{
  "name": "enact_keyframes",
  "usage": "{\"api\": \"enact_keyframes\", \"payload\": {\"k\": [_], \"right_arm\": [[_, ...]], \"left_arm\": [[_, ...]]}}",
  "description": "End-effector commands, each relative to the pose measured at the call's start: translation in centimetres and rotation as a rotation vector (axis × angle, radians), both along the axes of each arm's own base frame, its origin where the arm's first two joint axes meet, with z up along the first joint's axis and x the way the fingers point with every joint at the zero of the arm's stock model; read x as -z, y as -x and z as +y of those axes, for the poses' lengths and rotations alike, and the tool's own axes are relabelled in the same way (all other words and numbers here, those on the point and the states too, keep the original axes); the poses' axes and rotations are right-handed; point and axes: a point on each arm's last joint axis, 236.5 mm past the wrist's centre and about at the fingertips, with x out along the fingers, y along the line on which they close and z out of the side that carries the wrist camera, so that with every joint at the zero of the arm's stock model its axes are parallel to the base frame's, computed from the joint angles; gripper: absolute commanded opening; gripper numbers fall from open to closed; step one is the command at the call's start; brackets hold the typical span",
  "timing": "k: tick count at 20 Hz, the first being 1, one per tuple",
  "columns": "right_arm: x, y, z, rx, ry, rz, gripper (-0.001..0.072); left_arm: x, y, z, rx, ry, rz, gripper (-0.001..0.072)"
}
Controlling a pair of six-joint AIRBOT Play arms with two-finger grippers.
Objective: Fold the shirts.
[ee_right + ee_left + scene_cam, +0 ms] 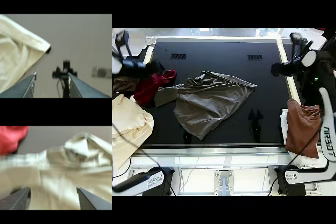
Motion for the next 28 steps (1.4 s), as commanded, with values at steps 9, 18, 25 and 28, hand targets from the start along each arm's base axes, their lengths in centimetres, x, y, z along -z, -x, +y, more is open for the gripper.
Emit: {"api": "enact_keyframes", "payload": {"k": [9, 18, 25, 28], "right_arm": [[14.8, 0.3, 3.0, -0.347, 0.125, 0.296, 0.0445], [15.1, -4.8, 4.0, -0.377, 0.179, 0.197, 0.0445], [16.8, -5.8, 3.7, -0.369, 0.2, 0.181, 0.0444], [17.4, -6.4, 3.8, -0.362, 0.195, 0.18, 0.0425]], "left_arm": [[11.3, 14.4, -6.4, -0.449, 0.727, 0.027, 0.0698], [10.1, 13.8, -8.3, -0.377, 0.733, -0.038, 0.0697], [10.0, 13.8, -8.4, -0.407, 0.766, -0.025, 0.0697], [10.1, 13.8, -8.4, -0.407, 0.766, -0.025, 0.0697]]}}
